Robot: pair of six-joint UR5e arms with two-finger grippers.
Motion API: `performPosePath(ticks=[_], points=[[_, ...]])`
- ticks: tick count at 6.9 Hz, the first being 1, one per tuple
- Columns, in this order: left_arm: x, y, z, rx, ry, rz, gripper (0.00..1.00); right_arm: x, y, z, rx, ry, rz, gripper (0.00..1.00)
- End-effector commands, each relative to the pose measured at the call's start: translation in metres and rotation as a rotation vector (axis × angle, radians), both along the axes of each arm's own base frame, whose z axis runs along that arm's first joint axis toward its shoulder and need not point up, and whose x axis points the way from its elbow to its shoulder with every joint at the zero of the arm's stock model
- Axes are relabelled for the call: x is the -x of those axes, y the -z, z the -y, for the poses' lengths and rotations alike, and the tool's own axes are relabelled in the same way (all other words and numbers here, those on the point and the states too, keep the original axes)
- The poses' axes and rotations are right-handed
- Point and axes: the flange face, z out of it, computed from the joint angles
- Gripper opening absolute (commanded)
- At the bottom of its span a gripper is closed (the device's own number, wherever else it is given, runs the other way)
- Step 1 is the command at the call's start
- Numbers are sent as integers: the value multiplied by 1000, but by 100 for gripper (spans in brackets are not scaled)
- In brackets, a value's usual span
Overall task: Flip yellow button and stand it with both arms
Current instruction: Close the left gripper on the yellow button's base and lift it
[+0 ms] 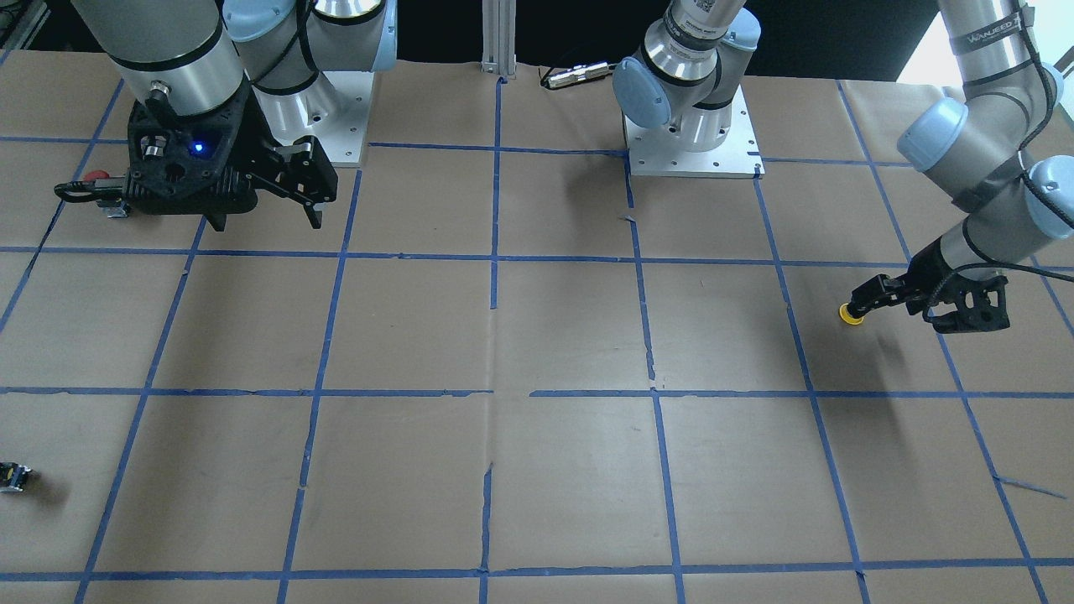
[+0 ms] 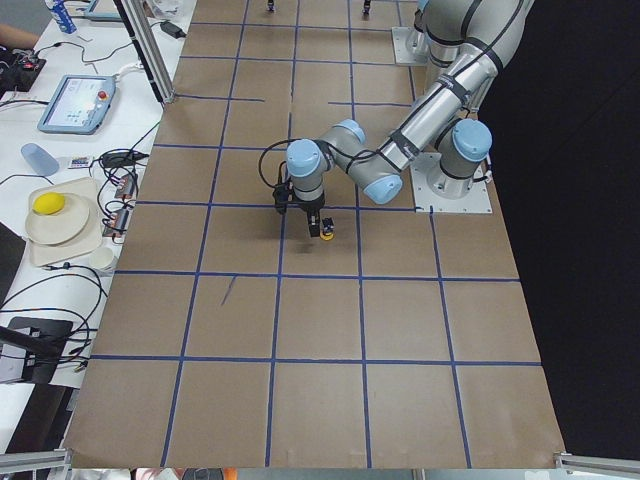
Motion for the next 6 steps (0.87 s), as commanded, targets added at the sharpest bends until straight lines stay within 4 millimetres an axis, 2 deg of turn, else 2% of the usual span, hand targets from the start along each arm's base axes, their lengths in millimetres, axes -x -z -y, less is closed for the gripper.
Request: performPosePath(ticks=[1,2,3,4,6], points=[[-7,5,-13,-5,-21,21,80,0,-2,-1,2,0,0,100],[-7,8,-15,-14,-24,14,60,0,-2,-2,3,0,2,100],[-7,7,-15,-13,-24,15,46,0,-2,-1,2,0,0,100],[-6,8,-16,-21,-27,7,39,0,-1,-1,0,0,0,100],[-5,9,-17,-25,-28,-9,35,0,-2,-1,2,0,0,100]])
